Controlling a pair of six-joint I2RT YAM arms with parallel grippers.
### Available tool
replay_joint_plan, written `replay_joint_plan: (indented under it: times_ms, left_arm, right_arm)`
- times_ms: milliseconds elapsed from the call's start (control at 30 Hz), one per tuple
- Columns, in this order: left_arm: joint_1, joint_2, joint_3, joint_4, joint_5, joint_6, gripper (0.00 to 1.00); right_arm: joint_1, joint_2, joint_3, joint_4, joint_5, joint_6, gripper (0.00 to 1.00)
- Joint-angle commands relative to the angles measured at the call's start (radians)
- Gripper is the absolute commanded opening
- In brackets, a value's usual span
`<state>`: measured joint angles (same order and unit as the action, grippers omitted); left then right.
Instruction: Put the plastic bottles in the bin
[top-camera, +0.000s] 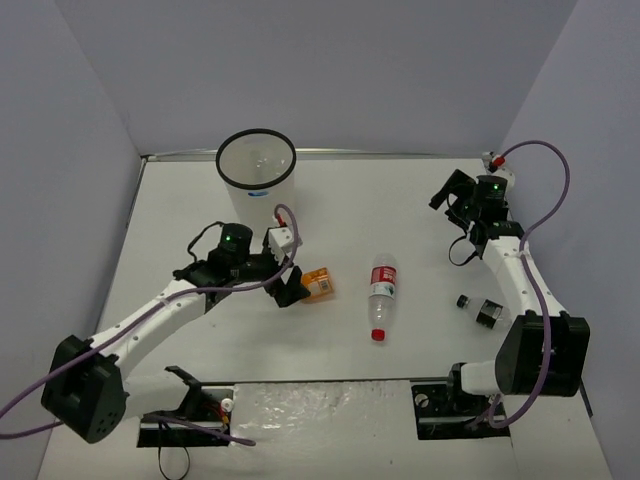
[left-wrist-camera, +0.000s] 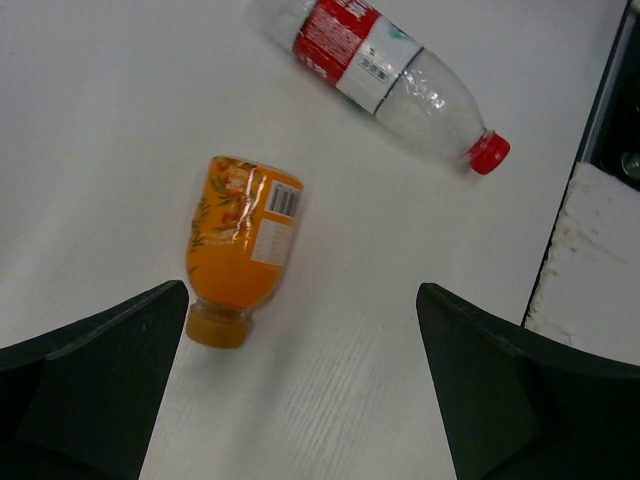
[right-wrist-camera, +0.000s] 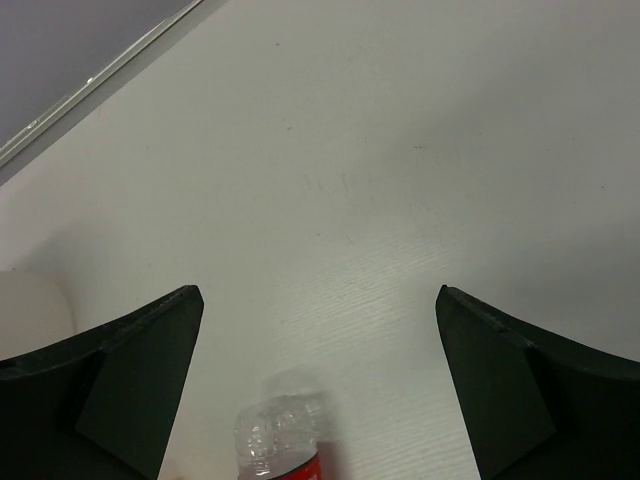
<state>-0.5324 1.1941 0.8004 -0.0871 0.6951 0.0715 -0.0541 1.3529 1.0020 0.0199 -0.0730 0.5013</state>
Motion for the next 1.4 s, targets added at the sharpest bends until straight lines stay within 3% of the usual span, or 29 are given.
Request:
replay_joint_plan:
  times_ms: [0,133,367,600,767,833,933,1100,1133,1267,1367]
  left_arm:
    - [-0.011,0.121,0.149,0.003,0.075,0.172,0.97]
    - [-0.018,0.349,0.288,-0.065,0.086,0.186,0.97]
    - [-0.066,0.5,0.425,-0.171,0.007,0.24,0.97]
    - [-0.078,0.526,0.387,-0.157,-0.017,0.238,0.97]
    - [-0.092,0.575,0.379,-0.191,-0.213,0.172,0.97]
    - [-0.101,0.59,0.39,-0.209,-0.231,0.17,0.97]
    - [-0.111,0.584,0.4,-0.208,-0.235,0.173,0.85]
    - [-0.113,0.502,0.392,-0.198,-0.193,0.177,0.37]
    - [-0.113,0.477,0.389,-0.187,-0.185,0.176,0.31]
    - [-0.114,0.36,0.394,-0.128,-0.175,0.143,0.25]
    - [-0.115,0.276,0.429,-0.064,-0.283,0.082,0.24]
  right_arm:
    - [0.002,-0.035,0.02,0.057,-0.08,-0.016,1.0]
    - [0.002,-0.057,0.009,0.058,-0.049,-0.043,1.0]
    - [0.002,-0.107,-0.001,0.064,-0.05,-0.062,1.0]
    - [0.002,-0.149,-0.019,0.064,-0.012,-0.064,1.0]
    - [0.002,-0.157,-0.025,0.066,-0.007,-0.058,1.0]
    - [0.002,-0.16,-0.025,0.064,-0.007,-0.056,1.0]
    - [0.002,-0.171,-0.03,0.063,-0.004,-0.058,1.0]
    - [0.002,-0.204,-0.04,0.064,0.022,-0.061,1.0]
    - [0.002,-0.209,-0.042,0.064,0.028,-0.06,1.0]
    - [0.002,-0.221,-0.048,0.063,0.027,-0.057,1.0]
    - [0.002,-0.232,-0.053,0.063,0.019,-0.066,1.0]
